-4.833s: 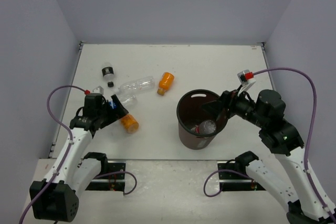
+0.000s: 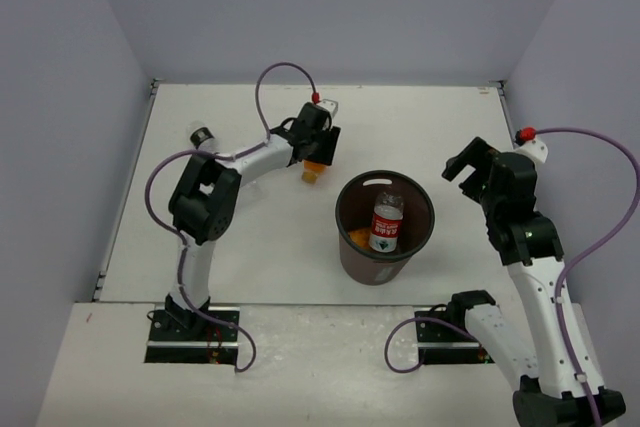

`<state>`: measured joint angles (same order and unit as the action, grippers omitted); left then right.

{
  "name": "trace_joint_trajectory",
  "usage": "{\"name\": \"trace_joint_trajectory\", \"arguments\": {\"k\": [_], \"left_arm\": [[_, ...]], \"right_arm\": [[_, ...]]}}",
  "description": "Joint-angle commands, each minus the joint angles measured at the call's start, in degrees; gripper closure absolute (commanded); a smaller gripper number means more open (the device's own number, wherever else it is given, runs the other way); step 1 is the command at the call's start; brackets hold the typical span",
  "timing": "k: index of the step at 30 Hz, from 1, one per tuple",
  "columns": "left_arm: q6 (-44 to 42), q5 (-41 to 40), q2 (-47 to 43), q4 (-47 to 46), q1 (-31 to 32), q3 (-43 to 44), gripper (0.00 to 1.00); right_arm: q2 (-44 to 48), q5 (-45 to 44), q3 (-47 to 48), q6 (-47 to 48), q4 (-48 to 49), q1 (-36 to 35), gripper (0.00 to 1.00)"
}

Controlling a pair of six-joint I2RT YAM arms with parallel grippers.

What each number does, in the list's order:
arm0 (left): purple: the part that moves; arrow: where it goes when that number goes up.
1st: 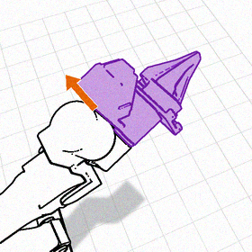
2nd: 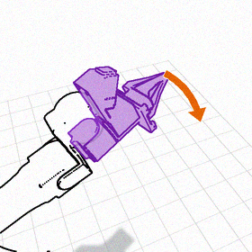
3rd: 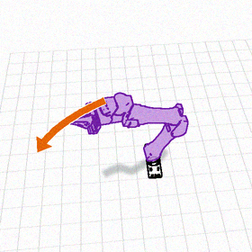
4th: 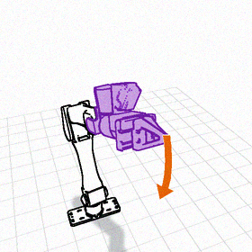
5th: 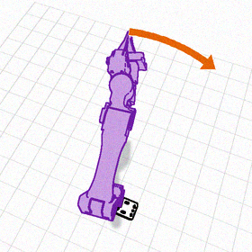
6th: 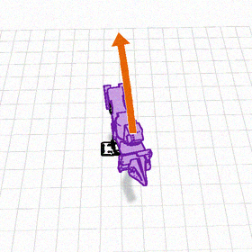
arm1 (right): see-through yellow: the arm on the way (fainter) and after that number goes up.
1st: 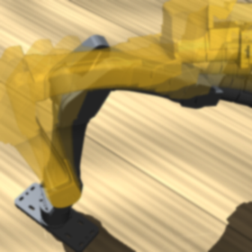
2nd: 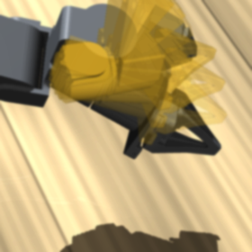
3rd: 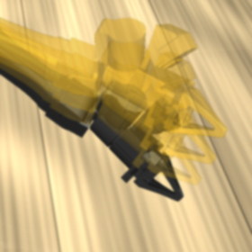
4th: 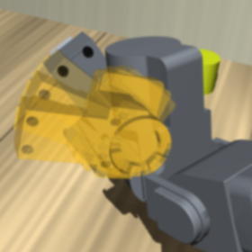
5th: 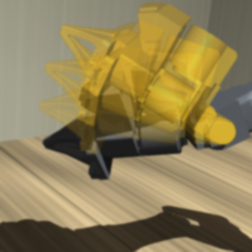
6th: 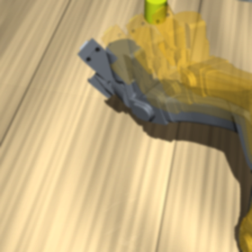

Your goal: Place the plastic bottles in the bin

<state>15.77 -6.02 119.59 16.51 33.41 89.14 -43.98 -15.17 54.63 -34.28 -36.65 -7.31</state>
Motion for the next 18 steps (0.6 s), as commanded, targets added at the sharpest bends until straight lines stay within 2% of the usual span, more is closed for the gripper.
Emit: {"name": "trace_joint_trajectory", "arguments": {"k": [1,3,5,8,12,18], "left_arm": [[2.21,-5.14,-9.45,2.57,0.04,4.94,0.54],[2.65,-8.25,-12.17,6.12,0.44,10.1,0.56],[2.23,-8.94,-15.45,6.07,1.8,11.52,0.56],[0.32,-11.07,-21.08,4.57,6.93,11.11,0.55],[-2.31,-16.9,-27.34,2.09,17.45,9.73,0.52],[-0.83,-11.94,-32.78,-2.29,25.17,4.42,0.52]], "right_arm": [[-0.7,2.12,-1.94,-0.08,-0.88,0.28,0.01],[-0.76,3.55,-3.09,-0.65,-0.95,0.28,0.01],[-0.68,5.27,-3.83,-0.85,-1.13,0.35,0.01],[-0.36,5.73,-4.69,-0.68,-1.14,0.37,0.01],[0.27,3.34,-5.67,-0.24,-1.07,0.35,0.01],[0.9,3.74,-7.5,-0.26,-1.14,0.36,0.01]]}}
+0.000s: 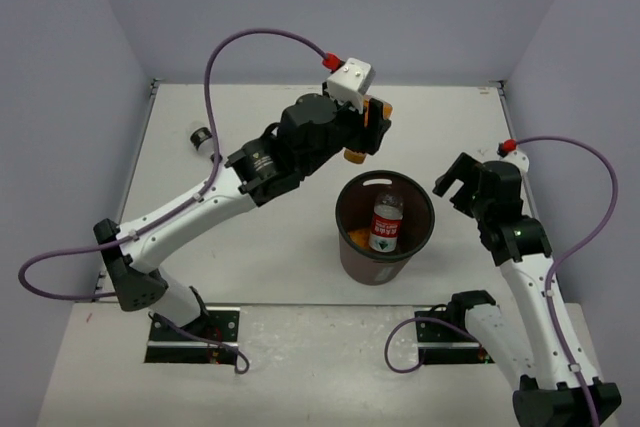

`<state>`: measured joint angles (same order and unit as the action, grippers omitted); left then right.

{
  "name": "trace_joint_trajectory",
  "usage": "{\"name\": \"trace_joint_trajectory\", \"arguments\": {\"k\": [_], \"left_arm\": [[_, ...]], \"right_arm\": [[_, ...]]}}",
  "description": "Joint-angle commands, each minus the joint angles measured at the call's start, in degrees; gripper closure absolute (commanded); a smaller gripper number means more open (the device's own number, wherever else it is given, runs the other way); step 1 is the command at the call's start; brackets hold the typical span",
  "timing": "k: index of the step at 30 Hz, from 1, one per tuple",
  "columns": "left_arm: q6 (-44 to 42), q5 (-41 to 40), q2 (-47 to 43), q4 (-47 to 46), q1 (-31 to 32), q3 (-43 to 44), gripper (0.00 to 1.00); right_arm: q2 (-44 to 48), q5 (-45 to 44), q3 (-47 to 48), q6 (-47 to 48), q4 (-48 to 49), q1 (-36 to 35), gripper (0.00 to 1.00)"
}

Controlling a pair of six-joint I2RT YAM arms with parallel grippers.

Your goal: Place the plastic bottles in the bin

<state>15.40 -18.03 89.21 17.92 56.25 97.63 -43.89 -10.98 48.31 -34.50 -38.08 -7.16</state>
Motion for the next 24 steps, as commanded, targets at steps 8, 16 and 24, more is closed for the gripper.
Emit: {"name": "trace_joint_trajectory", "arguments": {"k": [8,16,24], "left_arm": [[5.3,-2.49,-8.57,-5.97,12.65,-18.57,0.36],[6.57,-6.34,-9.08,-3.98,15.99,-17.47,0.01],[10.22,-15.7,-11.47,0.99,15.81,-13.94,0.0]], "right_arm": [[0.95,-1.15,-2.38,0.14,0.29,0.17,0.01],[1.13,-0.32,-2.74,-0.3,0.29,0.16,0.01],[1.88,-0.31,-2.6,-0.56,0.29,0.13,0.01]]}}
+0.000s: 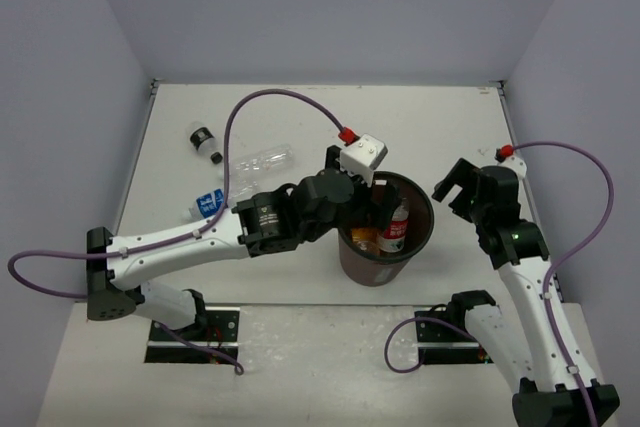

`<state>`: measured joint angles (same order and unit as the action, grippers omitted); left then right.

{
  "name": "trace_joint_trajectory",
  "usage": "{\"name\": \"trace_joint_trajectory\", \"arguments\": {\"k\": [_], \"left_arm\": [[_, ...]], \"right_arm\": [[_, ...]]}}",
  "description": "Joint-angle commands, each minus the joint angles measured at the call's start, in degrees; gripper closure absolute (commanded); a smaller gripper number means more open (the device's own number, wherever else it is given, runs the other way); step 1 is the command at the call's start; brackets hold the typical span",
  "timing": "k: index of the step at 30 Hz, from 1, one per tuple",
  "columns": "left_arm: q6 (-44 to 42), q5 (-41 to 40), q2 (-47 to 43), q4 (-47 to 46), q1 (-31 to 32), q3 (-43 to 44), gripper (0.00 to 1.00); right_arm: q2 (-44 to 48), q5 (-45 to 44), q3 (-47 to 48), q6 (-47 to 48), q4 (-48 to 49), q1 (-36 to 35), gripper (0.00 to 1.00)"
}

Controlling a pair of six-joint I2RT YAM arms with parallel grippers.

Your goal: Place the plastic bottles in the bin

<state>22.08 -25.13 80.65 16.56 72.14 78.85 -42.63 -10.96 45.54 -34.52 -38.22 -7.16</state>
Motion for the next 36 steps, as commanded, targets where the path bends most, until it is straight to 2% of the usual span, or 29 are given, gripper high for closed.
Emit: {"name": "trace_joint_trajectory", "arguments": {"k": [1,2,4,7,11,12,14,15,17,18,20,22,26,36], "left_arm": [[7.23,-15.42,-3.91,5.55,-0.2,5.66,0.0],[9.85,-19.85,-4.83,7.44,-0.47,5.9,0.0],[13.41,-23.46,-8.15,9.0,-3.19,5.05,0.0],[18.17,-15.94,-13.51,10.95,-12.96,0.53,0.0],[25.53,-19.51,-17.9,17.59,-22.77,-3.69,0.0],[30.36,-20.09,-18.69,23.08,-26.7,-5.0,0.0],[33.34,-17.08,-19.52,26.05,-31.86,-8.16,0.0],[33.7,-14.24,-20.21,25.74,-33.55,-10.35,0.0],[33.9,-6.66,-21.05,24.6,-41.74,-14.43,0.0],[34.24,-6.43,-20.9,24.33,-44.46,-16.08,0.0],[34.58,1.66,-19.69,22.71,-50.95,-21.63,0.0],[35.38,5.64,-18.18,21.04,-56.59,-24.57,0.0],[41.49,8.93,-14.59,20.97,-61.3,-28.42,0.0],[58.0,2.25,-12.61,19.28,-63.59,-35.54,0.0]], "right_arm": [[0.62,-1.65,0.36,-0.48,0.42,0.13,0.01],[0.51,-2.46,0.54,-0.4,0.42,0.13,0.01],[0.4,-3.14,0.86,-0.37,0.34,0.13,0.01],[0.25,-2.83,1.22,-0.56,0.51,0.13,0.01],[-0.29,-3.67,1.22,-0.62,0.42,0.13,0.01],[-0.55,-3.99,1.22,-0.49,0.42,0.13,0.01],[-0.61,-4.1,1.1,-0.46,0.42,0.13,0.01],[-0.58,-4.13,1.04,-0.49,0.42,0.16,0.01],[-0.44,-4.15,1.13,-0.54,0.42,0.13,0.01],[-0.35,-4.16,1.13,-0.54,0.42,0.13,0.01],[-0.03,-4.0,1.21,-0.38,0.42,0.13,0.01],[0.17,-3.9,1.05,-0.2,0.64,0.17,0.01],[0.33,-3.56,0.63,-0.04,0.86,0.15,0.01],[-0.47,-2.42,0.13,0.47,1.48,0.18,0.01]]}}
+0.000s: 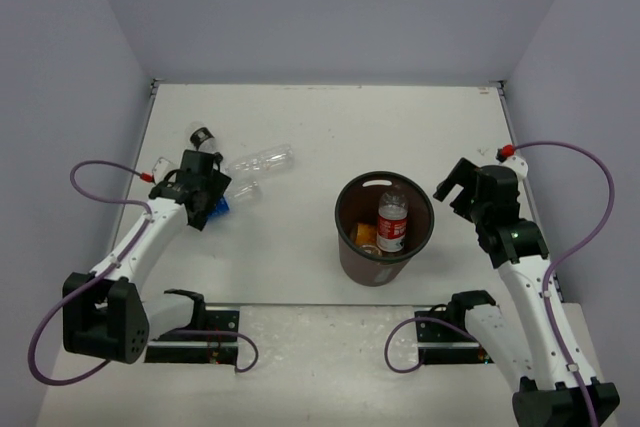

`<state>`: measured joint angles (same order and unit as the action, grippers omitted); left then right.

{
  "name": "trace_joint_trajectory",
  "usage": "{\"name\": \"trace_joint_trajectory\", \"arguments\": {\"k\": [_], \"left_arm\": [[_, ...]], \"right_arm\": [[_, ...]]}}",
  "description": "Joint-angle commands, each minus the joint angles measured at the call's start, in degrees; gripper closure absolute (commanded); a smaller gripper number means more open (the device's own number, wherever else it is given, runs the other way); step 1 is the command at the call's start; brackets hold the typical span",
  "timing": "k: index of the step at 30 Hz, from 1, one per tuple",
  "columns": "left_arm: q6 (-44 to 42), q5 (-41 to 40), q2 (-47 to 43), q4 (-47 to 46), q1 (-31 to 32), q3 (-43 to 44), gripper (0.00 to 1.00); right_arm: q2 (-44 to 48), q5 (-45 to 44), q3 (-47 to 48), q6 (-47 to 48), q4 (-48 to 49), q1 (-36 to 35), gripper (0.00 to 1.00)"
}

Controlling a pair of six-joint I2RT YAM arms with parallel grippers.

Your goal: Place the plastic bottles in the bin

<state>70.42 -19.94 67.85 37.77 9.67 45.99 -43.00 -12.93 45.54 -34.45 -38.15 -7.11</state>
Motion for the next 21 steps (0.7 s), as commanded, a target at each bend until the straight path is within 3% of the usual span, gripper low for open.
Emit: {"name": "trace_joint_trajectory", "arguments": {"k": [1,6,21], "left_arm": [[11.06,-3.56,0.09,-2.3,-1.5,-3.54,0.0],[17.06,-4.67,1.01,-5.97,-3.53,-8.39,0.0],[19.52,-4.98,9.31,-11.67,-4.84,-8.77,0.0]], "right_arm": [[-0.19,-0.61,0.08,0.35,1.41,0.08,0.01],[0.02,-0.69,0.08,0.36,1.41,0.08,0.01],[1.29,-0.43,-0.19,0.92,1.33,0.08,0.01]]}}
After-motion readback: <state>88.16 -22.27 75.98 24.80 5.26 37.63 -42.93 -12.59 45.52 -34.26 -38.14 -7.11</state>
